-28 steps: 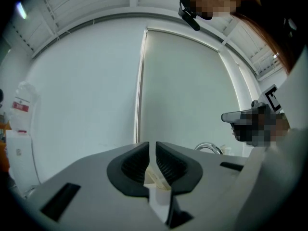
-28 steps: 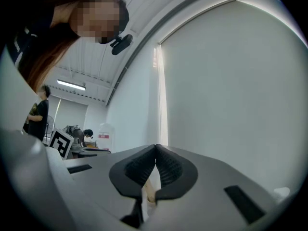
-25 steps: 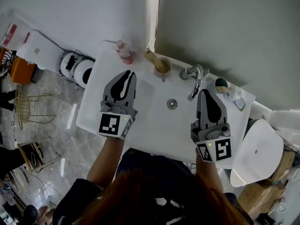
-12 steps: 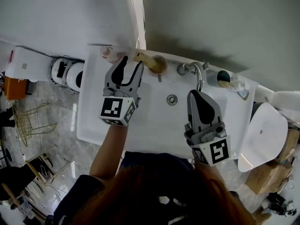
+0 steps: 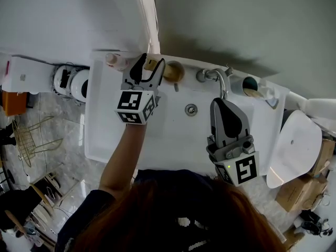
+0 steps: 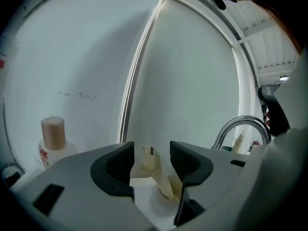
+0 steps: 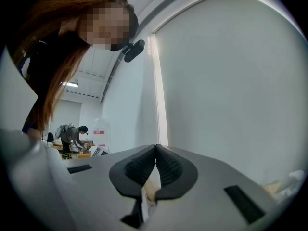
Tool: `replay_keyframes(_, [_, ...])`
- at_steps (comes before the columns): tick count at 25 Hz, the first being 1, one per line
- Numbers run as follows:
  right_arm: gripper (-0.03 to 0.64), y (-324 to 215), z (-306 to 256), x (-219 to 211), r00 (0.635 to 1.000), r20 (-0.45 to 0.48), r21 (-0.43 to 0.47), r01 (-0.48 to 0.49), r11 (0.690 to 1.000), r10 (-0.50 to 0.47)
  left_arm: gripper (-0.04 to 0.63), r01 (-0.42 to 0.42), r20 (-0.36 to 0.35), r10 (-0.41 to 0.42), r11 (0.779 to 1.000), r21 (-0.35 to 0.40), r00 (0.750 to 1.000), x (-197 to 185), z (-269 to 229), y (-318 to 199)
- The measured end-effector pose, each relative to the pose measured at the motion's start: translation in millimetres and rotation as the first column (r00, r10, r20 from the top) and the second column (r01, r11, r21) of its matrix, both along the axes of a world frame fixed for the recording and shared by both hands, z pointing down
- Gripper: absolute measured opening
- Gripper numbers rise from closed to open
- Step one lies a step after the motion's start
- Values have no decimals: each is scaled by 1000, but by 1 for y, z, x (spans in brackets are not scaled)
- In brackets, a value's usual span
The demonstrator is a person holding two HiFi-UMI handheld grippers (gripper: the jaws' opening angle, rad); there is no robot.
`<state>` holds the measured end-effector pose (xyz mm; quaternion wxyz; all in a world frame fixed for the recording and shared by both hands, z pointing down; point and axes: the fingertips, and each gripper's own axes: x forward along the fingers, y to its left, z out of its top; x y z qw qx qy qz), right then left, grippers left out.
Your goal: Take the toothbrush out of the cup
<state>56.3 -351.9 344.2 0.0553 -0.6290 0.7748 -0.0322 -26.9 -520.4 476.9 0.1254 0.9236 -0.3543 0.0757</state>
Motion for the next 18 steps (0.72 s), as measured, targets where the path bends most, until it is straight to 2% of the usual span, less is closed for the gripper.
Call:
replay_keyframes(3, [15,3,-1,5,1000,-9,-1,-8,1000,8,213,5,30,-5,1000,-5,1000,3,8,-2])
replay_keyframes(5, [15,4,-4,8,1000,-11,1,-19,1000,19,123,4,36,-4,1000,1,999,3,7,-1])
replay_keyframes(9, [15,9,-14,9,1000,1,34,-17,999,17,63,-25,39,23,999,34,999,5,-6,12])
replay_keyframes(13, [15,19,-17,14,999,-29,37,-34,999,35,40,-43,26,41,995,86,999,4,-33,28])
replay_keyframes(18, [15,37,-25,20,998,-52,63,-33,997,36,37,-64,-21,67,991,120,998,-2,-79,56])
